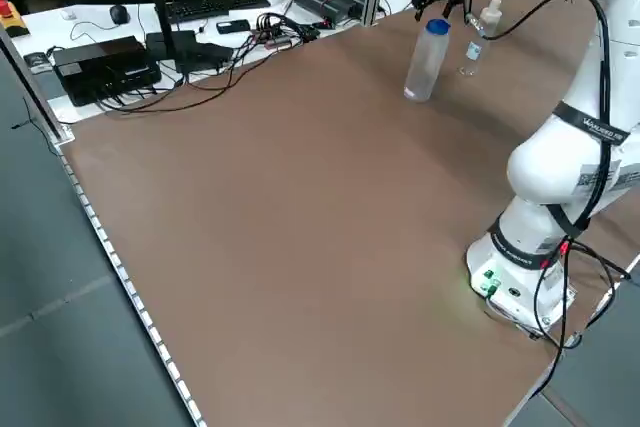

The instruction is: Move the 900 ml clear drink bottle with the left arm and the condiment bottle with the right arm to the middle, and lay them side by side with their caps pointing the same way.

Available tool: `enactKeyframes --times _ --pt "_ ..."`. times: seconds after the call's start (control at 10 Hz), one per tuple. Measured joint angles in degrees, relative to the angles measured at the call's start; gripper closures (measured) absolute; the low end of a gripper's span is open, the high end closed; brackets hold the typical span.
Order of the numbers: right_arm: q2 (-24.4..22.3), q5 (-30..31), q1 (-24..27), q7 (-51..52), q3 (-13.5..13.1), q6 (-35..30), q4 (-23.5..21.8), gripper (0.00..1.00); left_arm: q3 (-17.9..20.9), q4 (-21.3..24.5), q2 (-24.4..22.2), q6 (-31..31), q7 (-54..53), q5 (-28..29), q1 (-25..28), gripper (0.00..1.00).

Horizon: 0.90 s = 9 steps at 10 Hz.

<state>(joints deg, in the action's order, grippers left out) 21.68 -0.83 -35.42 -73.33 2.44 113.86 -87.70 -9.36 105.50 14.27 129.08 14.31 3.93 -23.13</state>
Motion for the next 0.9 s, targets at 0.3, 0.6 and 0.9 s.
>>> enactKeyframes --times 0.3,0.6,0.9 --pt "-0.9 2.0 -0.9 18.1 0.5 -0.5 0.0 0.01 -0.2 1.3 -1.0 0.0 3.4 -1.8 0.0 0.00" --pt "-0.9 4.8 -2.4 37.0 0.7 -0.5 0.0 0.01 -1.0 2.2 -1.0 0.0 5.7 -1.8 -0.1 0.03" --pt "-0.9 7.2 -3.1 55.8 0.7 -0.5 0.0 0.01 -0.9 2.6 -1.0 0.0 5.9 -1.8 0.0 0.18"
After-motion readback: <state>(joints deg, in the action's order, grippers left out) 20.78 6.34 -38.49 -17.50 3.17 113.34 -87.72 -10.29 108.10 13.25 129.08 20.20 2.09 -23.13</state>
